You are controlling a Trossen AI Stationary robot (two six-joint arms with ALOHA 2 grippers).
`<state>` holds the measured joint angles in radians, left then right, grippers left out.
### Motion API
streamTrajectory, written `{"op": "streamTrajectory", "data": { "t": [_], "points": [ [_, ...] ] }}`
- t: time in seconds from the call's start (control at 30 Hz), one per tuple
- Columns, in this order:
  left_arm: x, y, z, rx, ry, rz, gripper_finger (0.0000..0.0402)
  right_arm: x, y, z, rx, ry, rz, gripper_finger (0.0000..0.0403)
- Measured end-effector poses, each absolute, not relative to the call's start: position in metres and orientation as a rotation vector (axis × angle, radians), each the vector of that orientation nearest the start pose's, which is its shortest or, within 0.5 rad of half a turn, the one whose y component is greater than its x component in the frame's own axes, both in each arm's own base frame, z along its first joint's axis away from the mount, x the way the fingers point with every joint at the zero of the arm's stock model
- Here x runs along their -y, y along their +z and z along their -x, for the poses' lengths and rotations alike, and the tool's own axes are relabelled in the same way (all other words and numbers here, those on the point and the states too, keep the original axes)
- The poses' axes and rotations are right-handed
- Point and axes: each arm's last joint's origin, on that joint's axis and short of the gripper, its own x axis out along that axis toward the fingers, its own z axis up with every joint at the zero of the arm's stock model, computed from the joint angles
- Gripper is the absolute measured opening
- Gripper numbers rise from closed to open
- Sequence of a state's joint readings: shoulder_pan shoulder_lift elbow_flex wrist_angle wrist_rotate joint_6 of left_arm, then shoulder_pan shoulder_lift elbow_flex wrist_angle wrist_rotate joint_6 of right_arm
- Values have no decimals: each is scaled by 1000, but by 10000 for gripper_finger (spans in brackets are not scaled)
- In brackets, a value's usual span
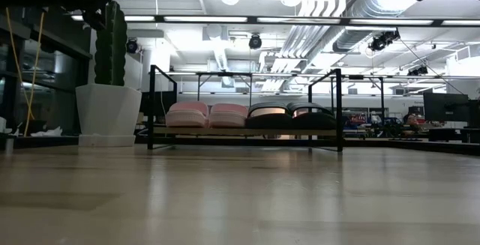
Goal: Pick and place slides into the shelf
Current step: Return to Home Position
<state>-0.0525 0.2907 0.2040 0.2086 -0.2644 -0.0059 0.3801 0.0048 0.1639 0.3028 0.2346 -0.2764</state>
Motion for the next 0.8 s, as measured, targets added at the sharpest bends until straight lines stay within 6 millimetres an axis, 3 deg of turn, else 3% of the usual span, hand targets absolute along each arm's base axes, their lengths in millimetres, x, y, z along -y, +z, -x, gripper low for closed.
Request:
{"op": "streamTrajectory", "data": {
  "t": [0.27,0.8],
  "points": [
    [-1,218,-106,174,184,57,0,-23,217,-79,531,4,138,0],
    [-3,190,-101,234,216,67,0,-23,214,-80,505,10,144,0]
  ]
}}
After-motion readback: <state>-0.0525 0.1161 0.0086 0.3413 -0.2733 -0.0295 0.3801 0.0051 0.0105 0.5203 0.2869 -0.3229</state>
